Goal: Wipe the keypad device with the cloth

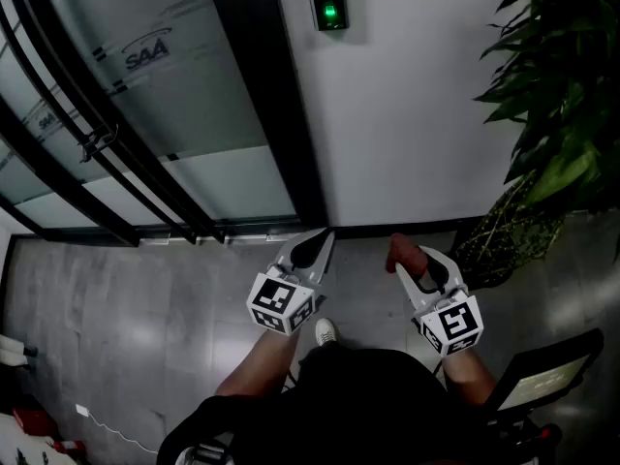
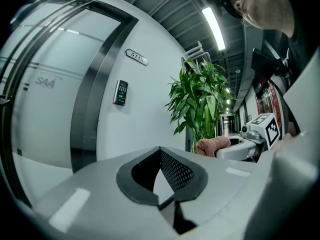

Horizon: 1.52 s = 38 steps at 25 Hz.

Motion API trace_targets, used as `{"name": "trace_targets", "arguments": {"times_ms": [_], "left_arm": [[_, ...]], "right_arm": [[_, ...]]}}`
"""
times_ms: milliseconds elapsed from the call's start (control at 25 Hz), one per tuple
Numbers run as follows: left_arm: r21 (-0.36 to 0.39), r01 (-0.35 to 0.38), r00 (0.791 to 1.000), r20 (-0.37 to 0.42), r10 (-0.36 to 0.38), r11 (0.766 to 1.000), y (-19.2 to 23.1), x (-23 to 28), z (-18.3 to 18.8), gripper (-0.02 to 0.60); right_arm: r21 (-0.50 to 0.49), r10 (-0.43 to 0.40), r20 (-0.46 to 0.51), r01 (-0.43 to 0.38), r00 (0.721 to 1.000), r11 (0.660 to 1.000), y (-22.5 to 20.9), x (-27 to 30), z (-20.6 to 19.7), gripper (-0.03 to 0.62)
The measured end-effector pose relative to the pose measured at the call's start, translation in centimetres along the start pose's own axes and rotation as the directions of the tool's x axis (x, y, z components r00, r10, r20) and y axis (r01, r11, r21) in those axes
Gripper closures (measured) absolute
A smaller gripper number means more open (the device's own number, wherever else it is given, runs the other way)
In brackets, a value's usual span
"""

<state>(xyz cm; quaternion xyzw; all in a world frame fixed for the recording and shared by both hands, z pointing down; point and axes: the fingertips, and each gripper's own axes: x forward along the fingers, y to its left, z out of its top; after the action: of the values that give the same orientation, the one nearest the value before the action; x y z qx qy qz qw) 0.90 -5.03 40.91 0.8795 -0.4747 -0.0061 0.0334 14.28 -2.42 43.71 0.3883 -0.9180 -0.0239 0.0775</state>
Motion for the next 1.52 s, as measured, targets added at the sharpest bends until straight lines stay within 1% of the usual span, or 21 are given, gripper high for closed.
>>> {"name": "trace_targets", "arguments": {"times_ms": [240, 400, 680, 800, 920, 1040, 1240, 1360, 1520], "left_arm": [[-0.007, 0.0, 1.0, -0.02, 0.0, 1.0, 1.5, 0.2, -0.4, 0.565], [0.005, 0.021, 0.999, -0.034, -0.021, 1.0, 3.3, 0.8, -0.3, 0.565], [0.016, 0.044, 0.999, -0.033, -0.043, 0.999, 9.1, 1.1, 0.3, 0.565], [0.018, 0.059, 0.998, -0.022, -0.059, 0.998, 11.7, 1.6, 0.6, 0.565], [0.021, 0.095, 0.995, -0.025, -0.094, 0.995, 13.5, 1.7, 0.6, 0.565], [0.018, 0.128, 0.991, -0.033, -0.128, 0.992, 14.8, 1.7, 0.4, 0.565], [0.003, 0.158, 0.986, -0.046, -0.157, 0.987, 16.1, 1.8, -0.3, 0.565], [-0.001, 0.162, 0.986, -0.048, -0.161, 0.987, 17.0, 2.0, -0.6, 0.565], [0.0, 0.137, 0.99, -0.038, -0.137, 0.991, 18.5, 2.3, -0.7, 0.565]], "right_arm": [[0.011, 0.006, -0.009, -0.006, 1.0, 1.0, -0.2, 2.0, -0.1, 0.448], [0.001, 0.008, -0.001, -0.008, 1.0, 1.0, -0.4, 4.4, 0.6, 0.448], [-0.033, -0.017, 0.022, 0.018, 1.0, 0.999, -0.4, 10.7, 2.5, 0.448], [-0.064, -0.035, 0.046, 0.038, 0.998, 0.997, -0.5, 13.6, 4.1, 0.449], [-0.091, -0.066, 0.067, 0.072, 0.996, 0.993, -0.6, 15.9, 5.8, 0.448], [-0.11, -0.096, 0.08, 0.105, 0.992, 0.988, -0.7, 17.8, 6.9, 0.448], [-0.18, -0.1, 0.117, 0.12, 0.988, 0.976, -1.2, 20.5, 10.2, 0.448], [-0.227, -0.101, 0.147, 0.133, 0.984, 0.965, -2.7, 22.0, 12.6, 0.448], [-0.252, -0.105, 0.19, 0.152, 0.976, 0.956, -6.0, 24.2, 16.6, 0.448]]}}
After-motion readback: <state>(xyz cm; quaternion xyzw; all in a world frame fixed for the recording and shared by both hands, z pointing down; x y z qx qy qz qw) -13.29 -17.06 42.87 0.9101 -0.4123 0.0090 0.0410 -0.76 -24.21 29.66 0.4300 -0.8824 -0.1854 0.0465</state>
